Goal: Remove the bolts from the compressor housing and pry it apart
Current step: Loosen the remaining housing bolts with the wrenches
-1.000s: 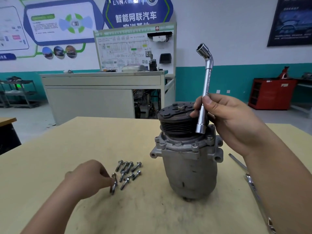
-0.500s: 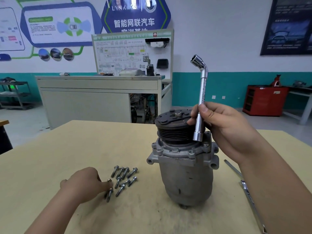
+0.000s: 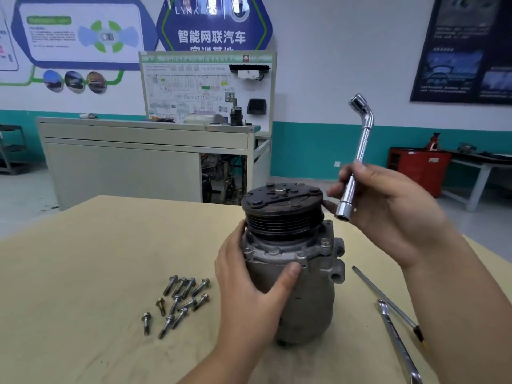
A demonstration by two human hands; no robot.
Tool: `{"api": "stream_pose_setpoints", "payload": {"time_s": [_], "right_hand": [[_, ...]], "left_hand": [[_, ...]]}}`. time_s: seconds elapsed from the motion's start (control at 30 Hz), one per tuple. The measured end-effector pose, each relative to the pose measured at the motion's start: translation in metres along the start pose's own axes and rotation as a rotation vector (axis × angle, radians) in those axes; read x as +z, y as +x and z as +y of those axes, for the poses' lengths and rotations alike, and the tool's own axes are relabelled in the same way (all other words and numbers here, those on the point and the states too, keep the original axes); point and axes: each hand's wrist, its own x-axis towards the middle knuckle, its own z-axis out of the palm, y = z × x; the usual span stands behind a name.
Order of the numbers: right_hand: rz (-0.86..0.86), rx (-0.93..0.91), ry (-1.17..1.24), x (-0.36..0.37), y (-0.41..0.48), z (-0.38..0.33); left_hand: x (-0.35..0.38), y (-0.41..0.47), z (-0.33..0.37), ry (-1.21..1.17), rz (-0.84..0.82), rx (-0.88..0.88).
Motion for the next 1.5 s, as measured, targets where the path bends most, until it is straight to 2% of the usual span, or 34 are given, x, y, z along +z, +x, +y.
{"api": "stream_pose_setpoints", "payload": {"time_s": [0.1,0.23,0.37,0.5,0.6,0.77,0.93,1.03,1.1,1.23,1.37,1.5], "right_hand": [[0.084,0.022,-0.215,-0.005,-0.007,-0.013],[0.260,0.070,-0.703,-0.013,-0.009,-0.016],[0.338,0.193,-0.988,-0.028,-0.015,0.000],[0.273,0.506,-1.377,-0.048,-0.039,0.041],[0.179,0.665,-1.522,-0.057,-0.058,0.076],[0.151,0.672,-1.667,-0.055,-0.065,0.103],[0.105,0.654,-1.705,-0.052,-0.065,0.106],[0.199,0.617,-1.604,-0.060,-0.065,0.080],[0.236,0.663,-1.567,-0.069,-0.071,0.061],[0.056,0.976,-1.666,-0.071,-0.086,0.058],[-0.035,0.945,-1.710,-0.074,-0.081,0.067],[-0.033,0.870,-1.567,-0.083,-0.079,0.061]], "left_hand": [[0.001,-0.006,-0.009,0.074,-0.030,0.019],[0.001,-0.005,-0.008,0.056,-0.035,0.009],[0.000,-0.004,-0.008,0.055,-0.054,0.006],[0.001,-0.005,-0.010,0.061,-0.052,0.000],[0.001,-0.005,-0.010,0.055,-0.047,0.000],[-0.003,-0.004,-0.008,0.047,-0.075,-0.014],[-0.010,-0.001,-0.011,0.095,-0.080,0.035],[-0.010,-0.001,-0.012,0.103,-0.070,0.047],[-0.009,-0.001,-0.012,0.108,-0.054,0.041],[-0.008,-0.001,-0.011,0.131,-0.038,0.030],[-0.010,-0.001,-0.010,0.109,-0.035,0.030],[-0.010,-0.003,-0.008,0.086,-0.035,0.014]]}}
